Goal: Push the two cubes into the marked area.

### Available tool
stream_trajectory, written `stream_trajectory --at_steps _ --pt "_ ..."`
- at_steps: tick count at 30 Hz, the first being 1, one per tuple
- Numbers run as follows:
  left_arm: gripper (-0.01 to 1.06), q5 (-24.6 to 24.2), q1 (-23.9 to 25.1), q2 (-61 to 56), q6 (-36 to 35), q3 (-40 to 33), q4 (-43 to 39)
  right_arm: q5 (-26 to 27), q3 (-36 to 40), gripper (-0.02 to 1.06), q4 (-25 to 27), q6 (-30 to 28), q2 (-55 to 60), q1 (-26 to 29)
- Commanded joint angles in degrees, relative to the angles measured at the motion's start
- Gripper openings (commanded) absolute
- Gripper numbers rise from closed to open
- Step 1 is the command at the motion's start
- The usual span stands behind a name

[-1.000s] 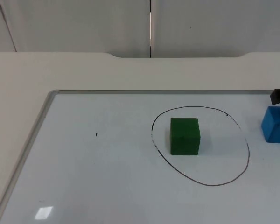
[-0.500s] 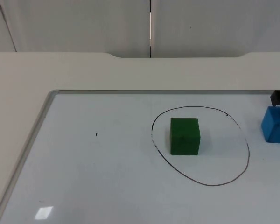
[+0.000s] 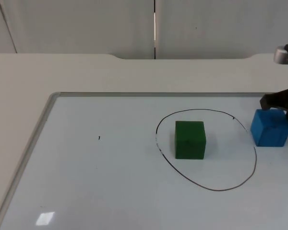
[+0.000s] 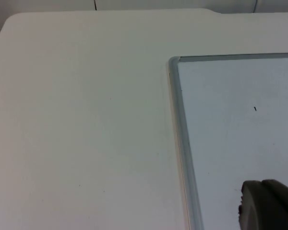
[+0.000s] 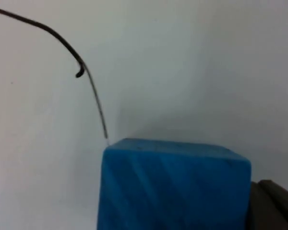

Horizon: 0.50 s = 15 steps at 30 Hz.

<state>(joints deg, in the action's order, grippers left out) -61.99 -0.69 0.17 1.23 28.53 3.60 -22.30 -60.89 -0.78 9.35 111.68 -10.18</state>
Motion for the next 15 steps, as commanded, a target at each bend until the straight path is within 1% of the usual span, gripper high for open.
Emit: stream_trajectory --at_steps 1,11,15 --pt "0.0 0.5 0.1 -0.2 0.0 -0.3 0.3 0.7 -0.2 0.0 0.0 0.1 0.0 -0.4" --pt "0.0 0.5 0.1 -0.2 0.0 -0.3 0.3 0.7 -0.2 0.0 1.4 0.3 0.0 -1.2" --pt "0.0 0.5 0.1 -0.2 0.0 -0.3 0.3 0.9 -0.2 0.0 1.4 0.3 0.0 -3.1"
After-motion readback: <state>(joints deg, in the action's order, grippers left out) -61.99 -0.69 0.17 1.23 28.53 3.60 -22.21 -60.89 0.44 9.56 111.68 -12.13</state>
